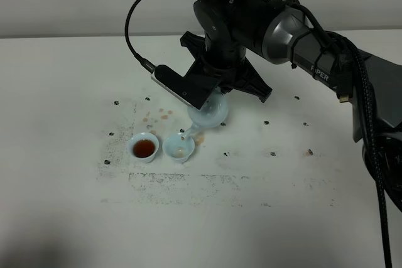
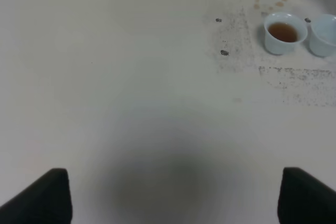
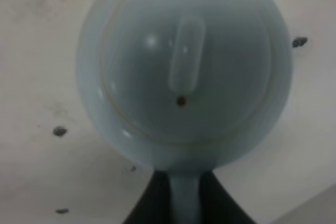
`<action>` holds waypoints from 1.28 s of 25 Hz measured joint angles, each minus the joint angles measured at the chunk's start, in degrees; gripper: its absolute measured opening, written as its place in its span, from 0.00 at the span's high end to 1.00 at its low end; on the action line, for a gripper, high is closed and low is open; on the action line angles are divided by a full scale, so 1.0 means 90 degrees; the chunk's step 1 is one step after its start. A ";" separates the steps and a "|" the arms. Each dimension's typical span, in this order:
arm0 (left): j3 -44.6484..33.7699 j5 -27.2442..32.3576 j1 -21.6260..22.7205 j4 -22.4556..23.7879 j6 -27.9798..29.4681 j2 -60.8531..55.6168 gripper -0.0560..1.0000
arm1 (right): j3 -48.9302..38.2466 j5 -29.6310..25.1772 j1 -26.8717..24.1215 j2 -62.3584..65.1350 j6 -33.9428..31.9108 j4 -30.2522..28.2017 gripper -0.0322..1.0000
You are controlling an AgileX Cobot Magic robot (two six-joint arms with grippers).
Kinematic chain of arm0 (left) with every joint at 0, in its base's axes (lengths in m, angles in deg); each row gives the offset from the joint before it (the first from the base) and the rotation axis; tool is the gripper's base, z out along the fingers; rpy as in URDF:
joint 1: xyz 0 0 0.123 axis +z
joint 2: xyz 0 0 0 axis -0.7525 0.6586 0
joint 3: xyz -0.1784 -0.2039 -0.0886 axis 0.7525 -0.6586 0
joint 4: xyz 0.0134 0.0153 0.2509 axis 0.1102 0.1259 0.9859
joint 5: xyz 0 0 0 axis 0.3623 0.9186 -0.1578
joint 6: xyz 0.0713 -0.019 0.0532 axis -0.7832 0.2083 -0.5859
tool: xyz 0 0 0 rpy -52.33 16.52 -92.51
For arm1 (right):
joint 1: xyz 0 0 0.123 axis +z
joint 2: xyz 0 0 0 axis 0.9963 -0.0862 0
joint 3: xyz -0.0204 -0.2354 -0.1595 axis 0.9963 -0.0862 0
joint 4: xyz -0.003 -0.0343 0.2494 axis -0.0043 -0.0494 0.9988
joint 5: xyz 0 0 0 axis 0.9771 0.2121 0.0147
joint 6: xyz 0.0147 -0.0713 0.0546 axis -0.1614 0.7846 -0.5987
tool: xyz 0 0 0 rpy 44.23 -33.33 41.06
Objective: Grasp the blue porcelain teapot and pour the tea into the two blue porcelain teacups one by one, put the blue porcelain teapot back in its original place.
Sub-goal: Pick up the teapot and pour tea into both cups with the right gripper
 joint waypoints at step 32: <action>0.0000 0.0000 0.0000 0.0000 0.0000 0.0000 0.23 | 0.0000 -0.0080 0.0284 0.0000 -0.0899 -0.0916 0.92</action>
